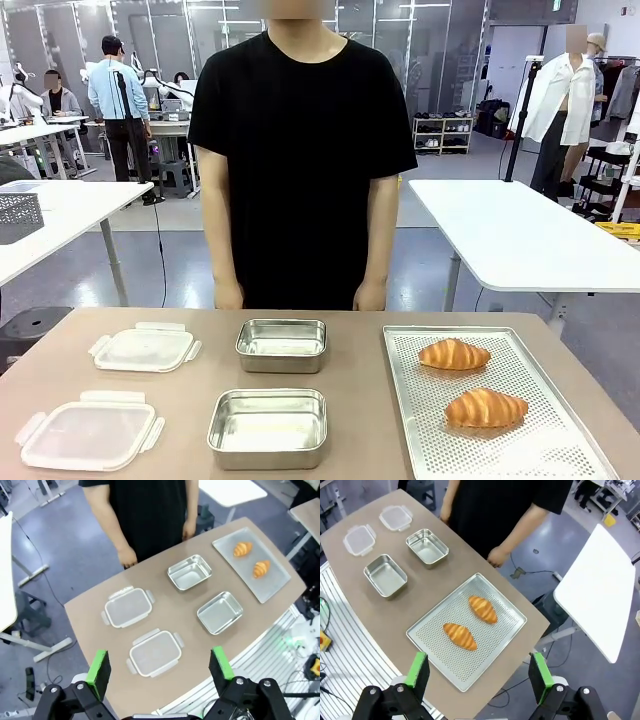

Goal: Place the bread into the airtight container.
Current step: Pick up a Butter Roll and place it into an empty Airtight Container.

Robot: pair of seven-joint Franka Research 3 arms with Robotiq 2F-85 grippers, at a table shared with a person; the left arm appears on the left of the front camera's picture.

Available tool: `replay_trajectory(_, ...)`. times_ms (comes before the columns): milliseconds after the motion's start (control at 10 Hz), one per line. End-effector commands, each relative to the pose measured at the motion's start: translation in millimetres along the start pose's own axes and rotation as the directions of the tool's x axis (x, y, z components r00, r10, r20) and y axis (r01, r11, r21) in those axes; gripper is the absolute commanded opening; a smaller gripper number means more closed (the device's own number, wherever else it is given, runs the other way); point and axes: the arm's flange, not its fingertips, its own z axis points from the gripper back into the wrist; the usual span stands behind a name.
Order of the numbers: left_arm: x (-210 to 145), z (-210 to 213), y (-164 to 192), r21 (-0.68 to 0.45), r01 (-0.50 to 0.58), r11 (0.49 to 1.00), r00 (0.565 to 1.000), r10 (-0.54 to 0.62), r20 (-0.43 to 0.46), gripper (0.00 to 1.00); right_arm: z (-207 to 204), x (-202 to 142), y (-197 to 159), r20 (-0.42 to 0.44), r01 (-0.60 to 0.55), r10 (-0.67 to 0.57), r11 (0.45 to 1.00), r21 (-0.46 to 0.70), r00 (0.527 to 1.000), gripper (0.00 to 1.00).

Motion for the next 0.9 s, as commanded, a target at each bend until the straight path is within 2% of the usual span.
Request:
replay_trajectory(0, -4.0, 0.4, -5.3, 0.012, 0.014, 1.0, 1.0, -0.014, 0.002, 1.0, -2.8, -2.9, 3.2, -0.029, -0.011, 0.01, 1.0, -0.022, 1.0, 1.0)
replay_trajectory(200, -2.3, 6.7, -2.1, 0.007, 0.002, 1.0, 1.0, -0.002, 0.012, 1.0, 4.1, -1.3, 1.9, 0.002, -0.003, 0.003, 1.0, -0.011, 1.0, 1.0)
replay_trajectory(800, -2.3, 6.7, -2.1, 0.007, 0.002, 1.0, 1.0, -0.002, 0.012, 1.0, 4.1, -1.3, 1.9, 0.002, -0.003, 0.003, 1.0, -0.011, 1.0, 1.0)
